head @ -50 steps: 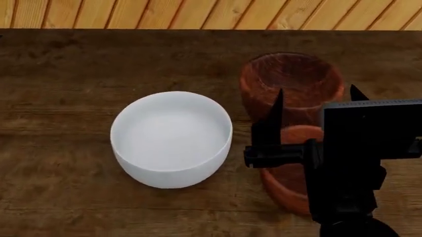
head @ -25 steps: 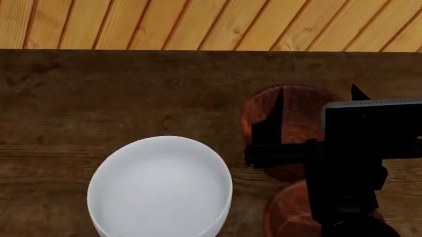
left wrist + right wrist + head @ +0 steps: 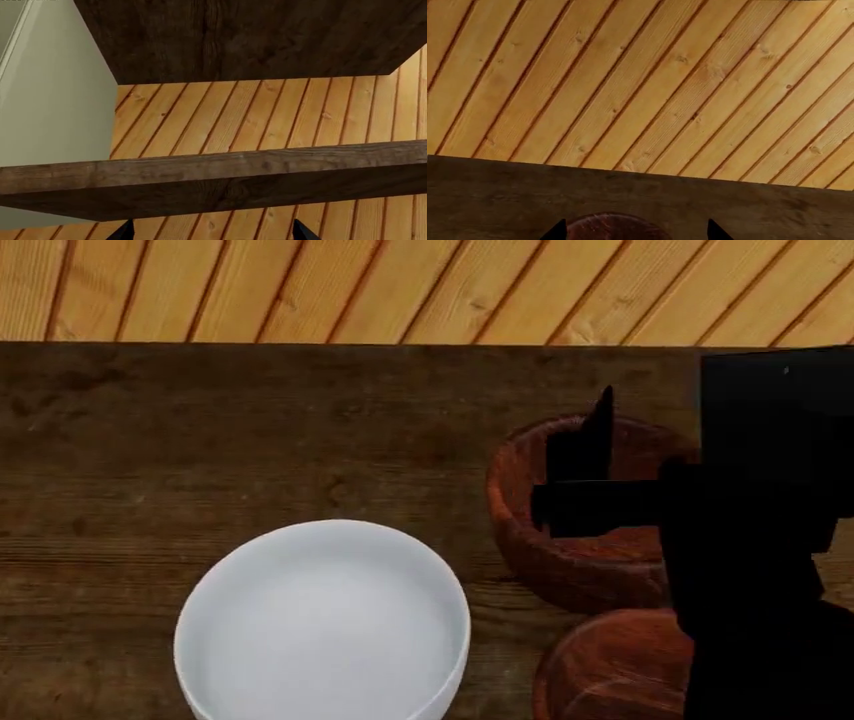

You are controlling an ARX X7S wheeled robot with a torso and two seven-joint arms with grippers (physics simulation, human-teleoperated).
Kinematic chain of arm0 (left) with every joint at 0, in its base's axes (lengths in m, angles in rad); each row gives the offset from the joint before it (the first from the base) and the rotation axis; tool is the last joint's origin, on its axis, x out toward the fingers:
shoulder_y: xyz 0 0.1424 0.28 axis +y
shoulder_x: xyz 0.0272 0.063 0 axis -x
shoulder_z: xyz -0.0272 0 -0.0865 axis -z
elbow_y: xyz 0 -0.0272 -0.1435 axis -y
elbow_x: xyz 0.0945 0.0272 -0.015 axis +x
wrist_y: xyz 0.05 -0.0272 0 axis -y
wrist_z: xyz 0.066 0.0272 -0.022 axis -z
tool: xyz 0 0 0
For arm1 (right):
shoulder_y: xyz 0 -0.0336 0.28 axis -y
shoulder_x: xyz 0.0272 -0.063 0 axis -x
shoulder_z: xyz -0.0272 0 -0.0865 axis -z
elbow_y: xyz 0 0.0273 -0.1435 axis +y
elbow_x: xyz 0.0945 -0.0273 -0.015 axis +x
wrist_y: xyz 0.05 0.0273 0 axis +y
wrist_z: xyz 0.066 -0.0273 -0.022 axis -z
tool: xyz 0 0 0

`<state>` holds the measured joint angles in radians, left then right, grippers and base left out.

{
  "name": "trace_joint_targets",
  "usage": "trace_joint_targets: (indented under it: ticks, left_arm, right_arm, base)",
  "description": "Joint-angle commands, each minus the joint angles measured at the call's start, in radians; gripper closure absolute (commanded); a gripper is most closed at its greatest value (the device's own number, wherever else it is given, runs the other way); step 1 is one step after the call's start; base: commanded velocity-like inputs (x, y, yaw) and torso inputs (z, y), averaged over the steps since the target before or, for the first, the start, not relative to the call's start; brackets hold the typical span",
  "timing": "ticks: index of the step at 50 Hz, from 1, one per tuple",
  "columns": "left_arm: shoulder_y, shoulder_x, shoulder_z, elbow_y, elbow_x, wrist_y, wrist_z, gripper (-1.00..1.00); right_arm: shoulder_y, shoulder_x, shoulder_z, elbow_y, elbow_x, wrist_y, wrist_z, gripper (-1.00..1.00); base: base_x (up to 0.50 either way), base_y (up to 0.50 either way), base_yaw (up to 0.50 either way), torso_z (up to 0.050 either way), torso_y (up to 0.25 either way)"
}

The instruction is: Stack the bowls from largest to smallest.

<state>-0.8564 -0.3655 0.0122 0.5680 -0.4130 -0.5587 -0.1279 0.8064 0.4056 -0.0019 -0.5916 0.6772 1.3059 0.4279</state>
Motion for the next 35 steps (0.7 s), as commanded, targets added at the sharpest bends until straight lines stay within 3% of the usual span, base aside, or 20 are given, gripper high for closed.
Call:
trace_joint_targets:
  ticks: [1,9,16,35]
  left_arm:
    - [0.001,-0.012,-0.004,0.008,-0.007,-0.003,0.001,-1.0]
    - [-0.004,-0.016,-0.006,-0.001,-0.01,0.002,0.002,-1.0]
    - [0.019,-0.018,-0.013,0.002,-0.013,0.016,0.004,-1.0]
    - [0.067,-0.031,-0.018,0.006,-0.007,0.046,0.007,-1.0]
  right_arm:
    - [0.29,0.087,0.006,0.168,0.299,0.261,0.176,-1.0]
    - [0.59,0.182,-0.231,0.57,0.597,0.261,0.332,-1.0]
    - [0.688,0.199,-0.334,0.786,0.722,0.257,0.404,-1.0]
    - [0.776,0.159,-0.559,1.151,0.528,0.095,0.171,-1.0]
  base:
    - [0.0,0.0,0.0,0.0,0.0]
    - [0.0,0.0,0.0,0.0,0.0]
    - [0.0,0.0,0.0,0.0,0.0]
    - [0.0,0.0,0.0,0.0,0.0]
